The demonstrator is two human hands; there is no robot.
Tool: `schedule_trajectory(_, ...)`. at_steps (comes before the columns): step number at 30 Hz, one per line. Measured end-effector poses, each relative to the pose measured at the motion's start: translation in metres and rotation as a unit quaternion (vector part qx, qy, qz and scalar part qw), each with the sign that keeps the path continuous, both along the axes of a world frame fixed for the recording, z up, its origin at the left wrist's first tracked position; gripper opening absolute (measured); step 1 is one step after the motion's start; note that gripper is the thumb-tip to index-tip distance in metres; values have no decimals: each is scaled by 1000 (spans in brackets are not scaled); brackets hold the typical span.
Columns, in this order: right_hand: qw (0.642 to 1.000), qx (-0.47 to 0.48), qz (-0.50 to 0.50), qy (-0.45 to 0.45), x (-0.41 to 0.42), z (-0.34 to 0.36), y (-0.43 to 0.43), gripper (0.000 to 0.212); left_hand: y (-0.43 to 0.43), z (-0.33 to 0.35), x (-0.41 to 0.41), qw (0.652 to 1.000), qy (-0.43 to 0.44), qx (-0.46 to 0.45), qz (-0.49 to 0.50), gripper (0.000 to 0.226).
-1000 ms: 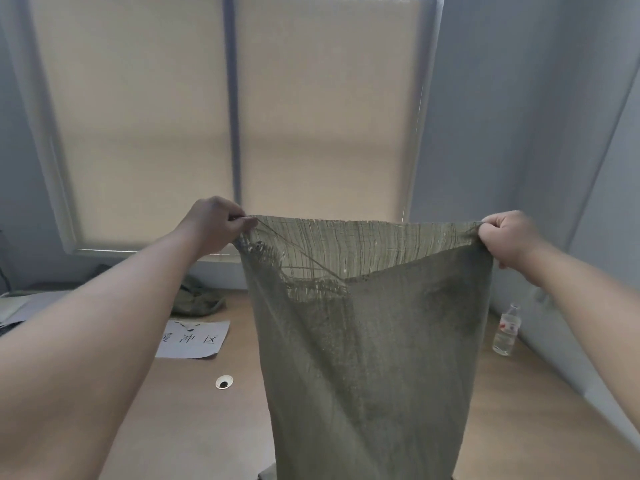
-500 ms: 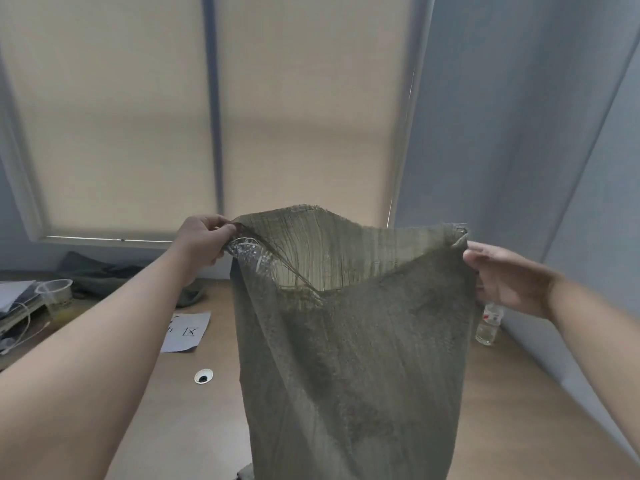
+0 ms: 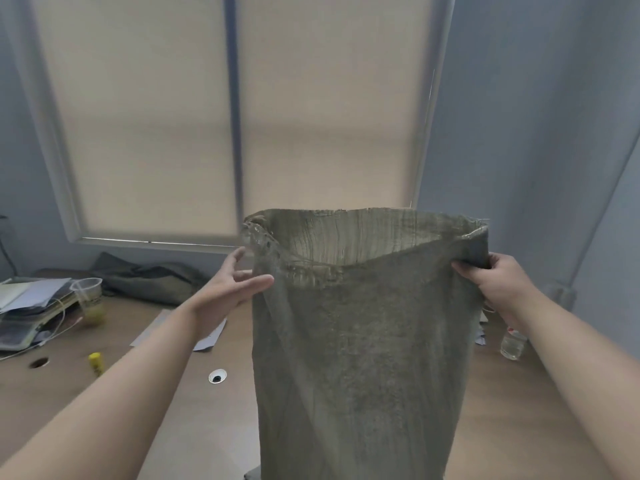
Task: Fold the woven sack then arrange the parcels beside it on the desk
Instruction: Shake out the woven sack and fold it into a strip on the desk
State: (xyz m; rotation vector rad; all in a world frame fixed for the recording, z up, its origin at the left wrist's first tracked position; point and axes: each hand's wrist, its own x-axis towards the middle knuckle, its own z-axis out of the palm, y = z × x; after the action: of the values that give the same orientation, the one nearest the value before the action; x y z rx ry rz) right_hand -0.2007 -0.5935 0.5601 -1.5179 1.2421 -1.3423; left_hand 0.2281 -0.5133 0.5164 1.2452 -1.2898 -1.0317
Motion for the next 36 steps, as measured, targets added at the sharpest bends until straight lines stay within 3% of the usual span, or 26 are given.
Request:
schedule_trajectory(2, 1000, -1, -2, -10, 1, -1, -3, 6, 0, -11, -9, 1000, -17, 12, 21, 117)
schedule_trajectory(4, 1000, -8, 9, -25, 4, 0, -2, 18, -4, -16, -19, 999, -21, -14, 46, 71)
schedule_trajectory(6, 999, -17, 17, -34, 4, -1, 1, 62, -8, -21, -27, 995, -40, -45, 79, 24)
schedule_trajectory(7, 999, -20, 24, -38, 2, -3, 0, 82, -10, -22, -29, 994, -41, -55, 89, 24)
schedule_trajectory(9, 997, -21, 38, -56, -4, -7, 1, 93, -15, -27, -29, 991, -42, -65, 107, 24)
schedule_trajectory(12, 990, 30, 105, -87, -16, -18, 6, 72, -23, -35, -28, 989, -37, -72, 120, 21)
schedule_trajectory(15, 979, 106, 166, -50, -21, -47, 14, 88, -30, -45, -32, 989, 6, -75, 131, 18)
schedule_trajectory(18, 971, 160, 169, -43, -20, -81, 20, 72, -28, -56, -38, 988, 43, -57, 134, 18)
schedule_trajectory(23, 982, 136, 123, -38, -16, -116, 31, 65, 2, -77, -45, 996, 80, -18, 29, 61)
schedule_trajectory(25, 988, 120, 90, -38, -15, -124, 31, 78, 13, -89, -48, 995, 92, 9, 29, 93)
schedule_trajectory(27, 991, 109, 63, -47, -15, -130, 28, 92, 20, -104, -48, 993, 112, 27, 38, 105)
schedule_trajectory(30, 992, 93, 44, -74, -14, -133, 25, 85, 27, -119, -53, 987, 147, 28, 55, 83)
schedule_trajectory(33, 986, 97, 48, -124, -11, -131, 27, 36, 26, -121, -61, 976, 187, 21, 109, 40)
schedule_trajectory(34, 983, 107, 50, -138, -10, -132, 28, 30, 23, -121, -62, 973, 189, 20, 128, 30)
schedule_trajectory(36, 974, 134, 84, -160, -10, -137, 33, 39, 17, -122, -62, 970, 183, 17, 160, 13)
